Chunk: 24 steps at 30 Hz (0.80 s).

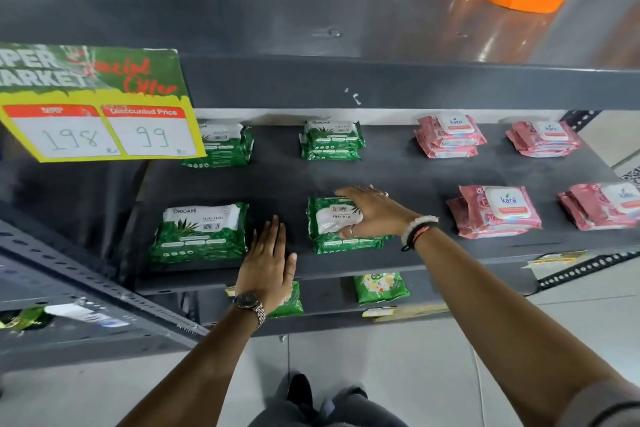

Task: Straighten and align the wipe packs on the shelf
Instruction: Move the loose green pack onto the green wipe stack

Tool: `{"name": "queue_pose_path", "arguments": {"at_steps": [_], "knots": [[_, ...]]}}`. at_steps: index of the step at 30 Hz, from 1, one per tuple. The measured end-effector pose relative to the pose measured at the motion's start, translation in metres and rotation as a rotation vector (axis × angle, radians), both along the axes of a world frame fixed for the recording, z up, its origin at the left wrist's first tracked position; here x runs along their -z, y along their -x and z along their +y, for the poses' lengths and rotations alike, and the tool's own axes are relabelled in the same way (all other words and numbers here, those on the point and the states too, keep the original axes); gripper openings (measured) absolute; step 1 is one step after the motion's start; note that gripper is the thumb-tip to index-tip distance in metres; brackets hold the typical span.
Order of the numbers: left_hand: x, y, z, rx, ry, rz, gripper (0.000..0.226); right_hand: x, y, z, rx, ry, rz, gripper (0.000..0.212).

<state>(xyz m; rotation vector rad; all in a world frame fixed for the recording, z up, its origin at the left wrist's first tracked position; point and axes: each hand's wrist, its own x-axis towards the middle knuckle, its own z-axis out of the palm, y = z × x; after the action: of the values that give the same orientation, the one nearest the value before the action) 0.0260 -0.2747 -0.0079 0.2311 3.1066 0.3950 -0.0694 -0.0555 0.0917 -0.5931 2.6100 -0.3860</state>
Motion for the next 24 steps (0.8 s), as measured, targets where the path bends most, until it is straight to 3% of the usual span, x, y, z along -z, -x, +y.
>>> {"name": "queue_pose_path", "arguments": {"at_steps": [9,14,16,18,21,24], "knots": [[0.0,-0.001,0.001,0.0,0.006,0.014,0.064,0.001,-0.012,-0.02,0.409,-0.083,0.165,0.098],[-0.001,0.0,0.002,-0.004,0.023,0.019,0.064,-0.001,-0.012,-0.027,0.552,-0.092,0.06,0.108],[-0.001,0.0,0.002,-0.002,0.035,0.014,0.064,-0.006,-0.009,-0.021,0.471,-0.054,0.063,0.092],[0.0,0.001,0.001,0.0,0.041,0.015,0.064,-0.015,-0.006,-0.01,0.222,0.002,0.178,0.07],[0.002,0.001,0.0,0.0,0.045,0.015,0.063,-0.025,-0.007,0.005,-0.191,-0.051,0.304,0.087],[0.002,0.001,0.001,-0.004,0.047,0.018,0.063,-0.023,-0.009,0.009,-0.382,-0.217,0.282,0.091]]}}
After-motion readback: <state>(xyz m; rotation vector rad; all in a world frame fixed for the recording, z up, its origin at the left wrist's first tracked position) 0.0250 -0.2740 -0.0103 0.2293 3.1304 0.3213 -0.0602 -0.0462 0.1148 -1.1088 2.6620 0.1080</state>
